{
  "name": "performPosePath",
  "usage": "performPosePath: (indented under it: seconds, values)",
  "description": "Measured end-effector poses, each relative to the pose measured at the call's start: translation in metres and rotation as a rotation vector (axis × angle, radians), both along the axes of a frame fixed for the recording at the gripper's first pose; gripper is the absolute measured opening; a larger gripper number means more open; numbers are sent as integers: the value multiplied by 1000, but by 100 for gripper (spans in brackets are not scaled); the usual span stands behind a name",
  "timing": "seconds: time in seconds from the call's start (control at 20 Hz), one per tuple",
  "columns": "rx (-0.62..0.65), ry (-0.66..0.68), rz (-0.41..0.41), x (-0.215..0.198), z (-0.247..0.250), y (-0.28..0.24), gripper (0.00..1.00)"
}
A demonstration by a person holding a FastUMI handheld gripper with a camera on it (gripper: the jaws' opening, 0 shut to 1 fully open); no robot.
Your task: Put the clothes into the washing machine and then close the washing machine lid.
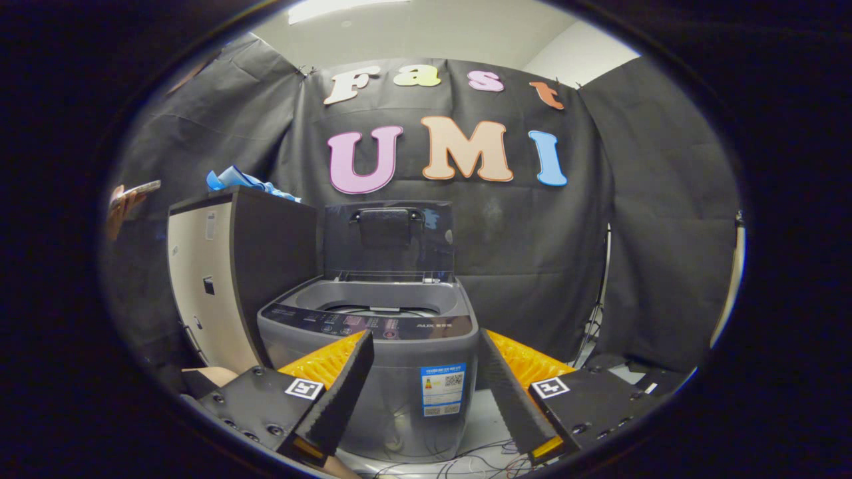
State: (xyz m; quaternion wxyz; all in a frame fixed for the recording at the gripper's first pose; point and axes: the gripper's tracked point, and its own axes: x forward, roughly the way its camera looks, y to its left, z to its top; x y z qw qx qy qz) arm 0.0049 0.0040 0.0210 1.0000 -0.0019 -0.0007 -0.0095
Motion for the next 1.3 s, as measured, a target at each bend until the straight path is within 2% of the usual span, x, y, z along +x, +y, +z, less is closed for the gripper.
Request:
performPosePath:
  seconds: [0.6,0.85,1.05,1.3]
  values:
    - [1,-6,-3,1,2,0,98]
    - [106,-42,-30,17,49,16,98]
    - [122,-65,26,49,116,59,98]
    - [98,-71,229,98,192,159,98]
